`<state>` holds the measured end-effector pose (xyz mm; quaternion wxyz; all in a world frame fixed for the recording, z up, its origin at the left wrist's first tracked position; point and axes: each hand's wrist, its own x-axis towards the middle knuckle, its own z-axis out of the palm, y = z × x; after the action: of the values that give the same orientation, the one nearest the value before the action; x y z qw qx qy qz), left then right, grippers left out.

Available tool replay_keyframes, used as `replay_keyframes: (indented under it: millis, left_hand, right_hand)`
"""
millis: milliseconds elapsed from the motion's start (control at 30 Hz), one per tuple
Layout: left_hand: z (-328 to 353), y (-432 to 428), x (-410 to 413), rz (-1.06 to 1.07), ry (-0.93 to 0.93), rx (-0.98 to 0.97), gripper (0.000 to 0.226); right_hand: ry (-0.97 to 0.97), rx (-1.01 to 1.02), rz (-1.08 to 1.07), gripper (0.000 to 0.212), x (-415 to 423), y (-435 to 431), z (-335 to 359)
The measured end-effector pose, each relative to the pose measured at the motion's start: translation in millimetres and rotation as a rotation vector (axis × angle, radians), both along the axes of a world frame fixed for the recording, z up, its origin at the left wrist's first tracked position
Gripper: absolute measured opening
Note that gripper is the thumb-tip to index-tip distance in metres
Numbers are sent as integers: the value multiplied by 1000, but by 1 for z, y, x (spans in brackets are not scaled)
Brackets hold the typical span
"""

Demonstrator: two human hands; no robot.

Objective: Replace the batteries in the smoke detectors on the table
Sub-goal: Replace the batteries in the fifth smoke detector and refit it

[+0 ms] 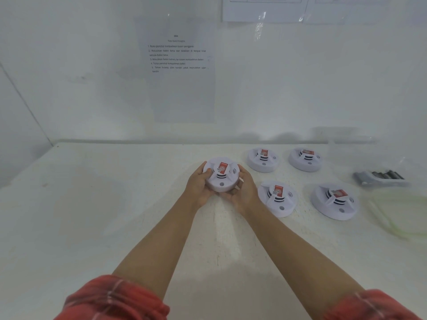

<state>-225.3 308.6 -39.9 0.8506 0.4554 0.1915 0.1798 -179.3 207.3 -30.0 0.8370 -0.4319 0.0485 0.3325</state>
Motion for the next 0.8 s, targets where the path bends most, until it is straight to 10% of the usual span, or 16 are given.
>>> replay_keyframes:
  millis: [800]
  left_hand:
    - [5, -2, 0, -6, 10, 46, 27]
  right_hand:
    - [-14, -4, 16, 18, 2, -2, 1]
